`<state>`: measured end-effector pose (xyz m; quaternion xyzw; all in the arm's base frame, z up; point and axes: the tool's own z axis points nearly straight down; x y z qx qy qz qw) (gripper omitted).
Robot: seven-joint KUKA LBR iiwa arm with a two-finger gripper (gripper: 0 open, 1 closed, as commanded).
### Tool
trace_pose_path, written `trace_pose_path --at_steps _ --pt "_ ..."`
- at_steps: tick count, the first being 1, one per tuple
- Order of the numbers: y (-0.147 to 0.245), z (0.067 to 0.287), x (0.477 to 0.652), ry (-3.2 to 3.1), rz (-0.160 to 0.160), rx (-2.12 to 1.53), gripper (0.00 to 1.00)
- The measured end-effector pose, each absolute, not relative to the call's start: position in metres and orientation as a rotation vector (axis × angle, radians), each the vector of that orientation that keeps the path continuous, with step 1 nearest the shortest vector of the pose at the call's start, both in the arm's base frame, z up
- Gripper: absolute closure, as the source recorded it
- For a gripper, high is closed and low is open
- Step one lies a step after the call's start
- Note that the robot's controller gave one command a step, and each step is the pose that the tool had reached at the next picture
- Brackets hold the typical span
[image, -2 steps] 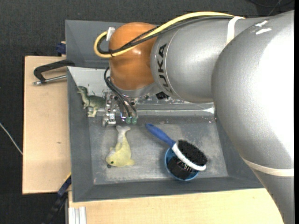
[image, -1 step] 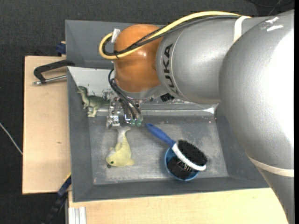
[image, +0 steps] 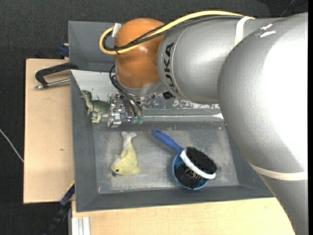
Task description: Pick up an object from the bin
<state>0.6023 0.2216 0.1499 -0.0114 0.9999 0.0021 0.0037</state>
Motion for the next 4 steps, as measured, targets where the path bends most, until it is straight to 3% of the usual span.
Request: trace_pose_path --at_steps 1,2,3,4 --pt "0.209 0.146 0.585 3.142 0.001 -0.044 1.00" --pt "0.219 0.131 0.543 3.145 0.002 -0.063 1.00" --pt "0.201 0.193 0.552 3.126 0.006 -0.125 1.00" --pt "0.203 0.243 0.498 3.133 0.004 -0.171 1.00"
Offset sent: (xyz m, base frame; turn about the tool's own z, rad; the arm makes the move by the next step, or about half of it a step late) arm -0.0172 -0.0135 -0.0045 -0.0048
